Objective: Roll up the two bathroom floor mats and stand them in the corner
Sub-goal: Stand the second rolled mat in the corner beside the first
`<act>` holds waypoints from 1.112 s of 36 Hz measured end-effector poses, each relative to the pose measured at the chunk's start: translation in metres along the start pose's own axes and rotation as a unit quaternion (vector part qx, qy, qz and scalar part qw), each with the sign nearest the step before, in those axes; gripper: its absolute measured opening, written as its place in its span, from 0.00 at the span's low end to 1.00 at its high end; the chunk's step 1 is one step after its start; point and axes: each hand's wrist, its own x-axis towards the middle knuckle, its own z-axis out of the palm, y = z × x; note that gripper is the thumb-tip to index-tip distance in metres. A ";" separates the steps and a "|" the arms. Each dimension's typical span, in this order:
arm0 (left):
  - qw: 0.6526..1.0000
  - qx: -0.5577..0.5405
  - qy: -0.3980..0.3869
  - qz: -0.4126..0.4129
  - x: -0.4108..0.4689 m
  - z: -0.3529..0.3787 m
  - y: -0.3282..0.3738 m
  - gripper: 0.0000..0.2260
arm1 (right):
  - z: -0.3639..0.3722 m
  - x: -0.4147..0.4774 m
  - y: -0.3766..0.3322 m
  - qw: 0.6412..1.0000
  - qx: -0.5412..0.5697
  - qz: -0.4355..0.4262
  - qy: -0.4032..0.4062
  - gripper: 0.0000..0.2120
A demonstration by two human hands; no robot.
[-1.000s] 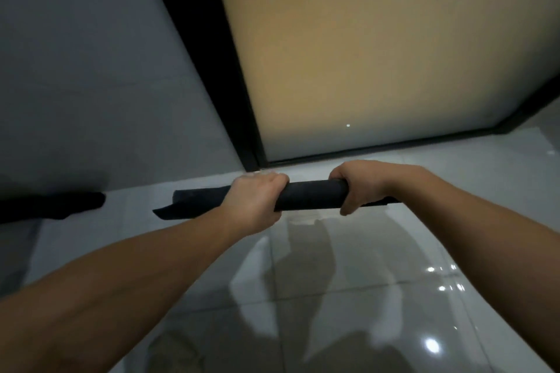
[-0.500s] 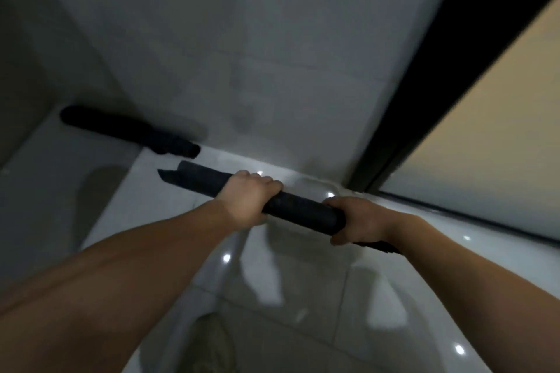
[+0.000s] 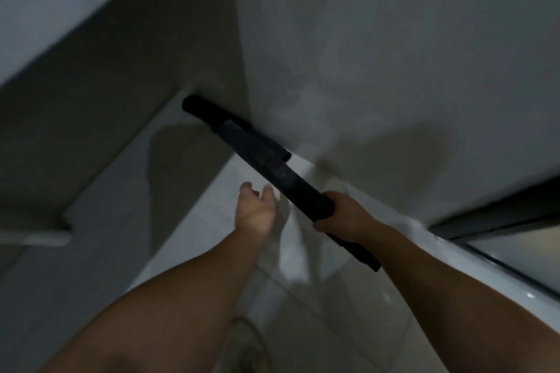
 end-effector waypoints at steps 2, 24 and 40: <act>0.995 -0.091 -0.028 -0.028 0.019 -0.007 0.005 0.29 | 0.008 0.015 -0.019 1.000 0.017 -0.020 -0.003 0.19; 0.925 -0.373 0.078 0.006 0.148 0.024 -0.029 0.24 | 0.052 0.129 -0.007 0.964 -0.051 -0.256 -0.059 0.38; 0.945 -0.303 0.125 -0.004 0.232 0.054 -0.068 0.22 | 0.084 0.218 -0.022 0.929 -0.244 -0.278 -0.001 0.26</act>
